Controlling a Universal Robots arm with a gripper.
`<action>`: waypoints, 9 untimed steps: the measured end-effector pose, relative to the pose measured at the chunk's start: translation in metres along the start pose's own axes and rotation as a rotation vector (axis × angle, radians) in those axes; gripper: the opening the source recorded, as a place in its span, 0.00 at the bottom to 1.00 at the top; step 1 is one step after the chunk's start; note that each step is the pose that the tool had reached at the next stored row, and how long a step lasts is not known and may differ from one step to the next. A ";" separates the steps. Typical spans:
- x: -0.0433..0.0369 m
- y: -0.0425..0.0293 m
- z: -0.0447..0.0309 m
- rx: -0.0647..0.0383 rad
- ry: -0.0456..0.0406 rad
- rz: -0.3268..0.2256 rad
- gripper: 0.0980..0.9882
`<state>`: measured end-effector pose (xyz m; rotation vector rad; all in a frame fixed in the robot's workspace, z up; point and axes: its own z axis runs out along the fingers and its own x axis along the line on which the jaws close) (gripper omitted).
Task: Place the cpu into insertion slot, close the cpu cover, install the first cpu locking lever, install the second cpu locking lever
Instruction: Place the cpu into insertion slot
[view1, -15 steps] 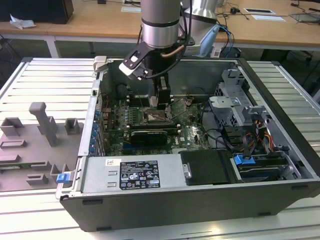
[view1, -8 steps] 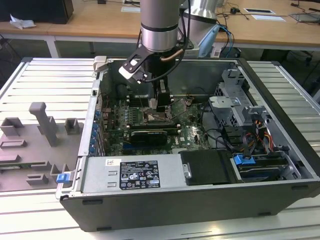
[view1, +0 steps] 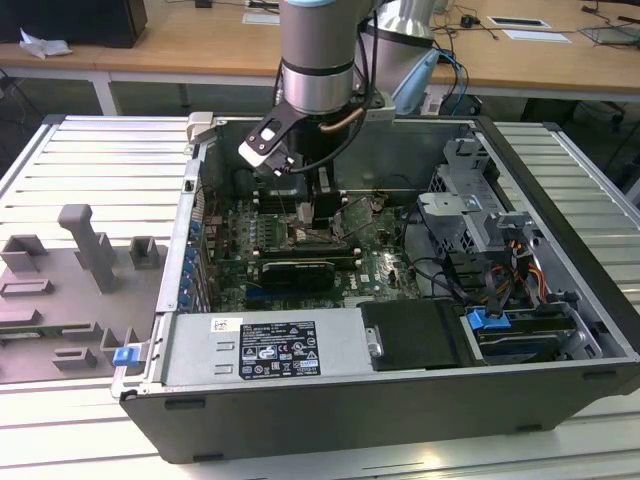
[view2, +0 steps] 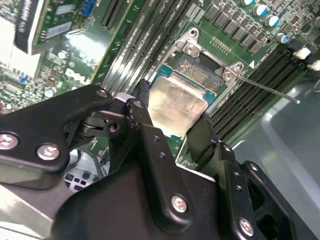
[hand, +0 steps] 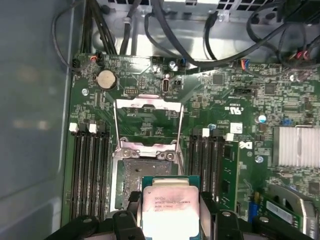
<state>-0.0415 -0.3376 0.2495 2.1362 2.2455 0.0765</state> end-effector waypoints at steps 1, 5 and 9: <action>0.0013 0.0000 0.0017 0.001 0.0000 0.000 0.50; 0.0101 -0.0002 0.0114 0.007 0.0005 0.000 0.50; 0.0127 -0.0006 0.0195 0.009 -0.0006 0.002 0.50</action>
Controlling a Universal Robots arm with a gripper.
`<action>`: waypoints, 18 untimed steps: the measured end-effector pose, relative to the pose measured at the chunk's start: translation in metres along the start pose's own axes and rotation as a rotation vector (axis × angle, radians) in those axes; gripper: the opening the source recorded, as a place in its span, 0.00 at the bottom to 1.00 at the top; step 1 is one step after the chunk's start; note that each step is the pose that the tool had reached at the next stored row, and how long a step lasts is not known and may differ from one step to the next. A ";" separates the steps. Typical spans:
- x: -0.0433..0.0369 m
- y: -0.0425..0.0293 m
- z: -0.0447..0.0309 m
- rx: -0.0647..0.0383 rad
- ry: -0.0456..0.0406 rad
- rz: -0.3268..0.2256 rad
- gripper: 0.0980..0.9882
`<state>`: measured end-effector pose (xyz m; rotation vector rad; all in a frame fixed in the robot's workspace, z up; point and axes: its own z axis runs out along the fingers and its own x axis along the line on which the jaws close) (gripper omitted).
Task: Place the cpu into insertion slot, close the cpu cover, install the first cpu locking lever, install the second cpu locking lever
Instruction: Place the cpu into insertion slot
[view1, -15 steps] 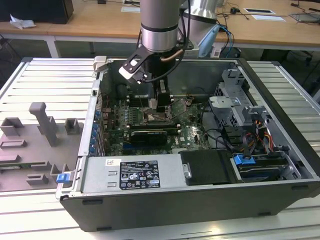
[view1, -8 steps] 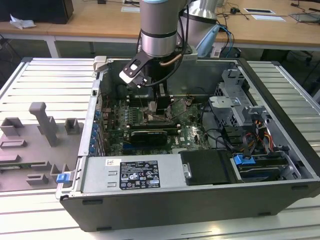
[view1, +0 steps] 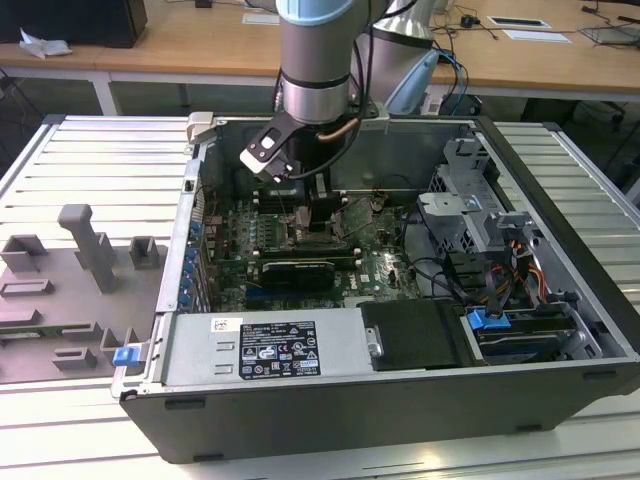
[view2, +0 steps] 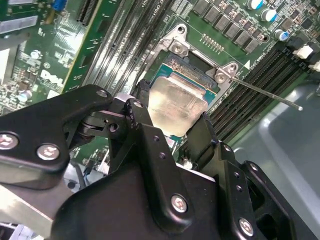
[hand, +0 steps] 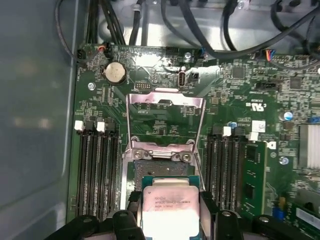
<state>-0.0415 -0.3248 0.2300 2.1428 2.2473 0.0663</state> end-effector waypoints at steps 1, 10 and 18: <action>0.0006 -0.0001 0.0017 0.000 -0.0002 0.003 0.50; 0.0076 -0.0001 0.0215 0.003 -0.0025 0.048 0.50; 0.0094 0.0004 0.0272 0.004 -0.0302 0.065 0.50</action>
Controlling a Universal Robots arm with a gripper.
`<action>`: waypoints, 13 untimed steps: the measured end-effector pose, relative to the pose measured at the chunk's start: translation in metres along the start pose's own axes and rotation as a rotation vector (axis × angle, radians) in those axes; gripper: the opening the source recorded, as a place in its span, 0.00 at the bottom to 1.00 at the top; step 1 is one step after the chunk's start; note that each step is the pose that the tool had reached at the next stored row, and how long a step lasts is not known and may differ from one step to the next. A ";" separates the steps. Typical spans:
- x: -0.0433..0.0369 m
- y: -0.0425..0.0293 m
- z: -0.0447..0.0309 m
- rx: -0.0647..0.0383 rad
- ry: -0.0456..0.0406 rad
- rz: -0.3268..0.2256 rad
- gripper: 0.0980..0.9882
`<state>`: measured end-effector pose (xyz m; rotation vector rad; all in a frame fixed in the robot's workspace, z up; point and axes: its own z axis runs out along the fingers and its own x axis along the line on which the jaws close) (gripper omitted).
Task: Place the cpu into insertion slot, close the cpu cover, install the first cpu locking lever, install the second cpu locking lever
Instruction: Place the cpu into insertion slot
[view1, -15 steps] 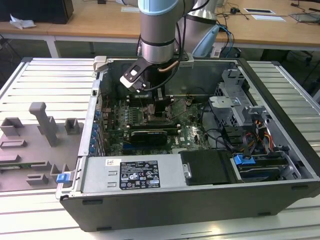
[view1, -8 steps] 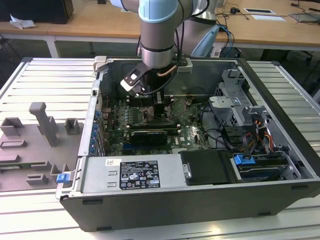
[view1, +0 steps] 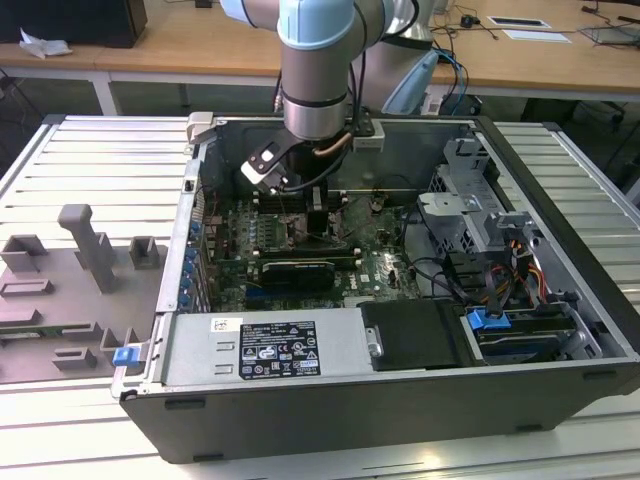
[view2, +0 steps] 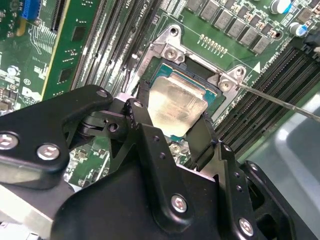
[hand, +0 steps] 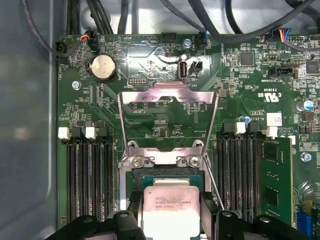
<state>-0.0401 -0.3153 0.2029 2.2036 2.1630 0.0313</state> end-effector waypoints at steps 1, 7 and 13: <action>0.0004 0.0000 0.0005 0.000 -0.0001 0.000 0.50; 0.0044 0.0006 0.0052 0.000 -0.0020 0.000 0.50; 0.0044 0.0005 0.0055 0.000 -0.0023 0.000 0.59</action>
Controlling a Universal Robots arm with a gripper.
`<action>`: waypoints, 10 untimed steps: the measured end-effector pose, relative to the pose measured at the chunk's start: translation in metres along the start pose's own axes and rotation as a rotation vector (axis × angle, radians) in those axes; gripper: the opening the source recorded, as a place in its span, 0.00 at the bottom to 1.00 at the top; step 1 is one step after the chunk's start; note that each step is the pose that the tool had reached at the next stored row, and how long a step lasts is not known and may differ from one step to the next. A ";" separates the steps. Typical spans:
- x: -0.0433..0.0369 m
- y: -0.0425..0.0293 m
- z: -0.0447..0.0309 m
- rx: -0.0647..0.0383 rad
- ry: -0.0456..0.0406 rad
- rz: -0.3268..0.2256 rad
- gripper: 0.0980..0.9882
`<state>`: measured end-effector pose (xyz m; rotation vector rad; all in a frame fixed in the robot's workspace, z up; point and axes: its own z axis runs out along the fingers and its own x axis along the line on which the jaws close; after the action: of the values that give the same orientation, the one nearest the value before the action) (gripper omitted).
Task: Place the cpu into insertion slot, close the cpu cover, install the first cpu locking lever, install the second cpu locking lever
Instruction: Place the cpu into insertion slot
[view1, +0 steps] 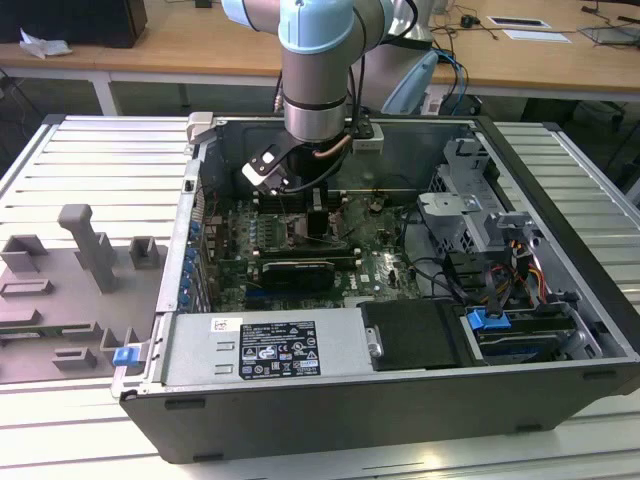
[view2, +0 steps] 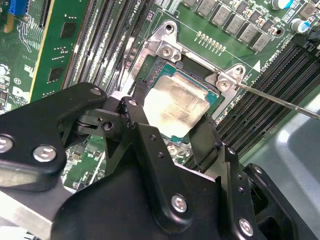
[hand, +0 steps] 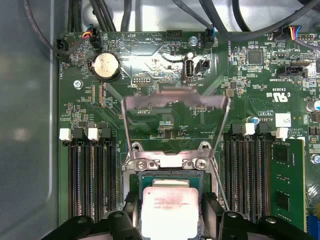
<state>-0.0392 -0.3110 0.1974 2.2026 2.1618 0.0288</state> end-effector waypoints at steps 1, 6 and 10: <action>0.0000 0.0000 0.0000 0.000 -0.0001 0.000 0.59; 0.0000 0.0001 -0.0008 0.000 0.0001 0.000 0.59; -0.0001 0.0003 -0.0014 0.000 -0.0002 0.000 0.50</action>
<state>-0.0390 -0.3110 0.1988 2.2025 2.1618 0.0285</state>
